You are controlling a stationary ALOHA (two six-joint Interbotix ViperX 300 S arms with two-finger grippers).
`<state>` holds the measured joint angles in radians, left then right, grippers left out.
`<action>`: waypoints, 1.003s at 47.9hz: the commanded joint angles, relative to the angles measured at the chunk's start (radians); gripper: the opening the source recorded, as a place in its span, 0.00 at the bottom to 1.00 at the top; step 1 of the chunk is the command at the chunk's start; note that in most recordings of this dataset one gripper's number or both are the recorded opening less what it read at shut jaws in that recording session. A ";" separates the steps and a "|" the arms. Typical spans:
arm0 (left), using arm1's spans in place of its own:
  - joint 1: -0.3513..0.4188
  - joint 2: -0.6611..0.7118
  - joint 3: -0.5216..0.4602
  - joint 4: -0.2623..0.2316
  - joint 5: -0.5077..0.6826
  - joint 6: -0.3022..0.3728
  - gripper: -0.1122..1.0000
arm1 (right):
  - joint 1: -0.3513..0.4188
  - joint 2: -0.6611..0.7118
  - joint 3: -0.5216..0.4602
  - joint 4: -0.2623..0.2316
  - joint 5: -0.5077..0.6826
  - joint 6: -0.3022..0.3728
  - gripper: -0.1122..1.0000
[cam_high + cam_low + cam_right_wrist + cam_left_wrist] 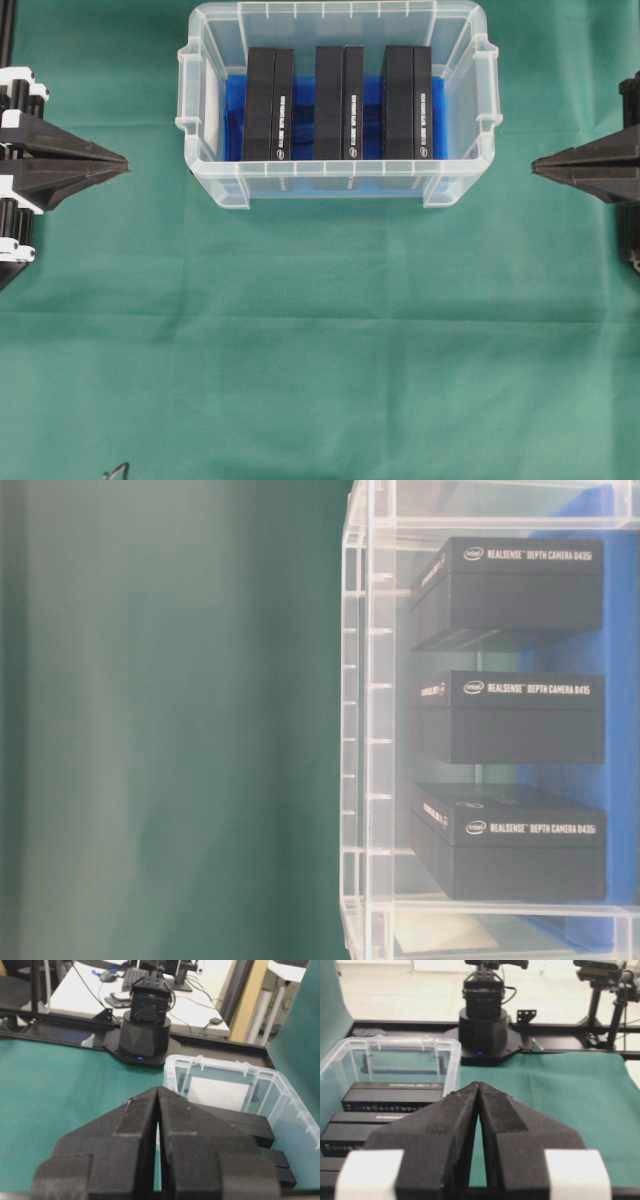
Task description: Take the box out of the case with both arms.
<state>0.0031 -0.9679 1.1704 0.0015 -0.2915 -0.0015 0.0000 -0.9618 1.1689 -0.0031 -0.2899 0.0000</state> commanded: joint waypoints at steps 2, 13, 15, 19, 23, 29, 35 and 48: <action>0.002 0.009 -0.034 0.018 0.011 -0.002 0.11 | -0.003 0.014 -0.021 0.005 0.006 0.005 0.11; 0.002 -0.002 -0.083 0.020 0.098 -0.044 0.11 | -0.003 0.031 -0.158 0.005 0.209 0.038 0.11; 0.002 -0.005 -0.101 0.020 0.115 -0.057 0.11 | -0.003 0.031 -0.198 0.005 0.252 0.040 0.11; 0.002 -0.011 -0.160 0.021 0.164 -0.083 0.11 | -0.003 0.031 -0.279 0.003 0.339 0.040 0.11; 0.002 -0.012 -0.225 0.023 0.227 -0.087 0.11 | -0.008 0.034 -0.374 0.000 0.426 0.038 0.11; 0.008 -0.002 -0.342 0.025 0.357 -0.087 0.11 | -0.011 0.052 -0.491 -0.003 0.526 0.038 0.11; 0.012 0.018 -0.451 0.025 0.480 -0.087 0.11 | -0.014 0.084 -0.589 -0.008 0.618 0.040 0.11; 0.009 0.077 -0.574 0.025 0.653 -0.091 0.11 | -0.014 0.110 -0.657 -0.009 0.736 0.049 0.11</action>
<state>0.0123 -0.9189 0.6366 0.0230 0.3267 -0.0905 -0.0123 -0.8544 0.5415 -0.0138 0.4126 0.0445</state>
